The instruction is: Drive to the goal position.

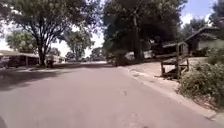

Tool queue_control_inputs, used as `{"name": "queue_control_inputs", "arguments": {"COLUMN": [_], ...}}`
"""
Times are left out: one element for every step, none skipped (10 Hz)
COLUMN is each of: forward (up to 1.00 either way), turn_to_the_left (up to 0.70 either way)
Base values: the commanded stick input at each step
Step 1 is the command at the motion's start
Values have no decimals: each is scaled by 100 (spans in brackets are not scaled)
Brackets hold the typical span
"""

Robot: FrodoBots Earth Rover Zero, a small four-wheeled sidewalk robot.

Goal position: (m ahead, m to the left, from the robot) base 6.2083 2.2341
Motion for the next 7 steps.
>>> {"name": "queue_control_inputs", "arguments": {"forward": [70, 70, 70, 70, 70, 70, 70], "turn_to_the_left": [0, 0, 0, 0, 0, 0, 0]}}
